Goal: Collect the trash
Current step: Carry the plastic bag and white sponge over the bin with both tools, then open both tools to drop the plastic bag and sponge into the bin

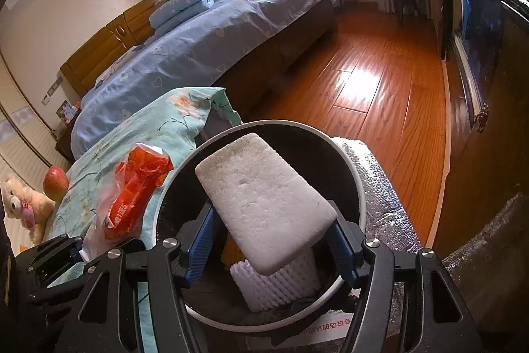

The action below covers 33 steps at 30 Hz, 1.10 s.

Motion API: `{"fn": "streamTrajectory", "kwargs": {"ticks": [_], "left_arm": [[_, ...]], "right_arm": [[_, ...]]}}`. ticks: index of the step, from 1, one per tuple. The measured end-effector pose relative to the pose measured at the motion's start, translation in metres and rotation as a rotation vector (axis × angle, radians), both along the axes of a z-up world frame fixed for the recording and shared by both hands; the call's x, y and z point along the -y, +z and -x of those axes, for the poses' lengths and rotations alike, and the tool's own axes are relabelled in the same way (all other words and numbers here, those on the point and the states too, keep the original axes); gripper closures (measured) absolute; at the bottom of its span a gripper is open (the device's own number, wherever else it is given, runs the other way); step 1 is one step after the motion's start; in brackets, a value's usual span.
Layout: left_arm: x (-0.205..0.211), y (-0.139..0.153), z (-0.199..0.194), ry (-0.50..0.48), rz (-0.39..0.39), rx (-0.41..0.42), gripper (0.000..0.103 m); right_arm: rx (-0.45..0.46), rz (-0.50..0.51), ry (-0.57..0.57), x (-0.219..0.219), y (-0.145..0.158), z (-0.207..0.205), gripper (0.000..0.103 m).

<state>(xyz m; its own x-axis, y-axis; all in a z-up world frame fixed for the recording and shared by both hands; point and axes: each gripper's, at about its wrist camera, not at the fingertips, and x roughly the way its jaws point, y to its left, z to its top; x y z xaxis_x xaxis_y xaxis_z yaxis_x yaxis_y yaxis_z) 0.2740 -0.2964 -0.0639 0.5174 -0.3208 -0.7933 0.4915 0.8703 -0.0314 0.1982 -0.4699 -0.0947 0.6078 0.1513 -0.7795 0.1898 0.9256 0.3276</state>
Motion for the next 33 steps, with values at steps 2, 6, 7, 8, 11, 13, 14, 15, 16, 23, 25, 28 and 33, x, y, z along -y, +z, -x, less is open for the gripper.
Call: {"fn": "streamTrajectory", "kwargs": {"ticks": [2, 6, 7, 8, 11, 13, 14, 15, 16, 23, 25, 28, 33], "left_arm": [[0.002, -0.001, -0.001, -0.002, -0.003, -0.003, 0.074], [0.005, -0.001, -0.001, -0.004, -0.007, -0.006, 0.074], [0.006, -0.001, -0.002, -0.005, -0.008, -0.007, 0.074], [0.006, -0.002, -0.002, -0.005, -0.009, -0.008, 0.074], [0.008, -0.002, -0.003, -0.006, -0.012, -0.008, 0.074], [0.008, -0.001, -0.003, -0.007, -0.011, -0.01, 0.073], [0.009, -0.001, -0.004, -0.007, -0.011, -0.009, 0.073], [0.009, -0.001, -0.004, -0.007, -0.011, -0.009, 0.073], [0.009, -0.001, -0.004, -0.007, -0.012, -0.008, 0.073], [0.008, 0.001, -0.004, -0.006, -0.009, -0.005, 0.072], [0.008, 0.002, -0.005, -0.007, -0.007, -0.006, 0.07], [0.008, 0.004, -0.004, -0.007, -0.01, -0.002, 0.057], [0.005, 0.008, 0.002, 0.003, -0.015, 0.016, 0.04]], "right_arm": [[-0.001, -0.005, -0.001, 0.001, 0.0, -0.001, 0.038], [-0.004, -0.013, -0.003, 0.004, -0.001, -0.002, 0.037], [-0.004, -0.014, -0.002, 0.004, -0.001, -0.002, 0.037], [-0.005, -0.015, -0.001, 0.004, -0.001, -0.002, 0.037], [-0.004, -0.017, 0.003, 0.005, 0.0, -0.002, 0.037], [-0.004, -0.019, 0.004, 0.005, -0.001, -0.003, 0.037], [-0.004, -0.021, 0.004, 0.005, -0.001, -0.003, 0.037], [-0.004, -0.021, 0.004, 0.005, 0.0, -0.003, 0.037], [-0.004, -0.021, 0.004, 0.005, 0.0, -0.003, 0.037], [-0.003, -0.03, 0.006, 0.006, 0.003, -0.004, 0.036], [-0.003, -0.035, 0.007, 0.006, 0.004, -0.004, 0.036], [0.001, -0.042, 0.006, 0.007, 0.005, -0.004, 0.035], [0.0, -0.051, -0.003, 0.009, 0.007, -0.005, 0.033]]}}
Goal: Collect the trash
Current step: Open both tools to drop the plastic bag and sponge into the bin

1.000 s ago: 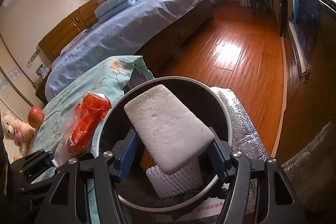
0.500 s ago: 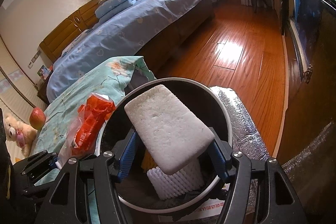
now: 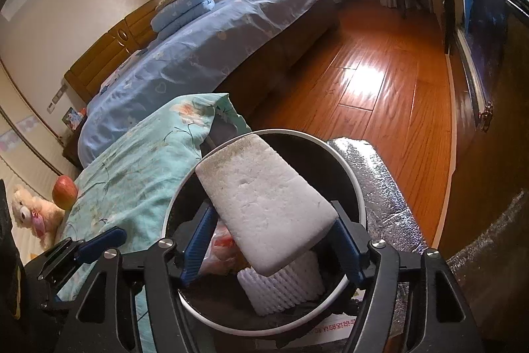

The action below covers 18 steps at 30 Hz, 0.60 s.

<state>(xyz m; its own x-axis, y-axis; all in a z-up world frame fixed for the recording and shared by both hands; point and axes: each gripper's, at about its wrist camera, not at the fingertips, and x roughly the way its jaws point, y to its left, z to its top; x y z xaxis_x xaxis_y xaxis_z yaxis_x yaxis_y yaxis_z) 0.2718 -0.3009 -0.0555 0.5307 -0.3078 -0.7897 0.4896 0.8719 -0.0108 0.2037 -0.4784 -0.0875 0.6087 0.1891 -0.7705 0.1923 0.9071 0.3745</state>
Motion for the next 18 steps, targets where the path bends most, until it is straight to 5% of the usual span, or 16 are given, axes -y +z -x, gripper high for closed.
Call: {"fn": "streamTrajectory", "kwargs": {"ticks": [18], "left_arm": [[-0.083, 0.02, 0.057, 0.106, 0.102, 0.039, 0.036]], "right_arm": [[0.082, -0.042, 0.008, -0.034, 0.025, 0.037, 0.024]]}}
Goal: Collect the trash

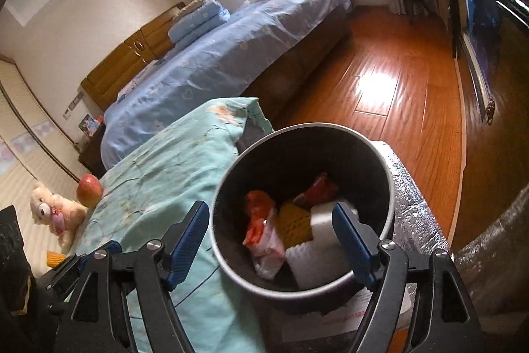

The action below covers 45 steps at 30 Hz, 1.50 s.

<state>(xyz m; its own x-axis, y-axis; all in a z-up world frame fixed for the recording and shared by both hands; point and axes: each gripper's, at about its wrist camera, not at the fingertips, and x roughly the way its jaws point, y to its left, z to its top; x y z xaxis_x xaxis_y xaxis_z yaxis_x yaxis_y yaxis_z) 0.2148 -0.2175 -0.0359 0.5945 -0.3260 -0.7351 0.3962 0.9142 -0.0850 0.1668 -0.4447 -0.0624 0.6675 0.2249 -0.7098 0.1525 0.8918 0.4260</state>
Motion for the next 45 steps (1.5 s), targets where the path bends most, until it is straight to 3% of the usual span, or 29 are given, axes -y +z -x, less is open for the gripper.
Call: {"fn": "streamTrajectory", "kwargs": {"ticks": [10, 15, 18, 21, 23, 25, 27, 32, 37, 45], "left_arm": [[-0.072, 0.008, 0.062, 0.107, 0.112, 0.063, 0.036], [-0.103, 0.032, 0.097, 0.165, 0.136, 0.159, 0.036], [-0.12, 0.043, 0.117, 0.202, 0.156, 0.212, 0.029], [-0.137, 0.051, 0.141, 0.255, 0.149, 0.29, 0.023], [-0.143, 0.05, 0.156, 0.291, 0.126, 0.34, 0.018], [-0.146, 0.045, 0.171, 0.346, 0.091, 0.396, 0.004], [-0.148, 0.039, 0.183, 0.382, 0.069, 0.445, 0.001], [-0.136, 0.021, 0.202, 0.421, 0.006, 0.5, 0.001], [-0.128, 0.01, 0.208, 0.436, 0.0, 0.493, 0.001], [-0.132, 0.016, 0.21, 0.439, 0.001, 0.489, 0.001]], "right_arm": [[0.113, 0.058, 0.036, -0.05, 0.022, 0.046, 0.017], [0.176, 0.097, 0.084, -0.078, 0.043, 0.056, 0.017], [0.236, 0.133, 0.094, -0.092, 0.065, 0.066, 0.017], [0.32, 0.169, 0.086, -0.102, 0.087, 0.08, 0.002], [0.376, 0.206, 0.081, -0.11, 0.096, 0.091, 0.0], [0.409, 0.251, 0.087, -0.12, 0.095, 0.098, 0.0], [0.437, 0.296, 0.097, -0.131, 0.088, 0.105, 0.0], [0.46, 0.327, 0.098, -0.145, 0.071, 0.115, 0.0], [0.452, 0.323, 0.119, -0.15, 0.064, 0.121, 0.0], [0.442, 0.31, 0.137, -0.154, 0.063, 0.127, 0.0]]}}
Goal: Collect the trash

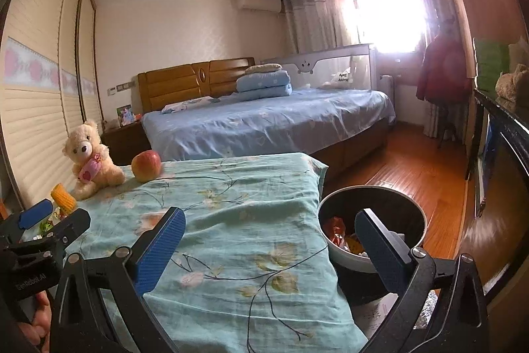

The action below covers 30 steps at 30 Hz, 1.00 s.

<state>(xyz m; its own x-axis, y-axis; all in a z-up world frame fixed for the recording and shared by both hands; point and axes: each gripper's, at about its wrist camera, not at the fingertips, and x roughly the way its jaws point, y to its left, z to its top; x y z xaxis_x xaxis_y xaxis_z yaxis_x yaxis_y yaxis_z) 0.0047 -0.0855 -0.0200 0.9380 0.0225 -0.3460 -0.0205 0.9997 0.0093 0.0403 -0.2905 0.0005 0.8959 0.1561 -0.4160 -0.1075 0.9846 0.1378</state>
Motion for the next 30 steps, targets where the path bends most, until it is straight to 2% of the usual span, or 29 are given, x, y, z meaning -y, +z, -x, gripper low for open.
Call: {"fn": "streamTrajectory", "kwargs": {"ticks": [30], "left_arm": [[-0.0062, -0.0016, -0.0008, -0.001, 0.007, -0.021, 0.001]], "right_arm": [[-0.031, -0.024, 0.023, -0.0043, -0.0005, 0.0033, 0.0]]}}
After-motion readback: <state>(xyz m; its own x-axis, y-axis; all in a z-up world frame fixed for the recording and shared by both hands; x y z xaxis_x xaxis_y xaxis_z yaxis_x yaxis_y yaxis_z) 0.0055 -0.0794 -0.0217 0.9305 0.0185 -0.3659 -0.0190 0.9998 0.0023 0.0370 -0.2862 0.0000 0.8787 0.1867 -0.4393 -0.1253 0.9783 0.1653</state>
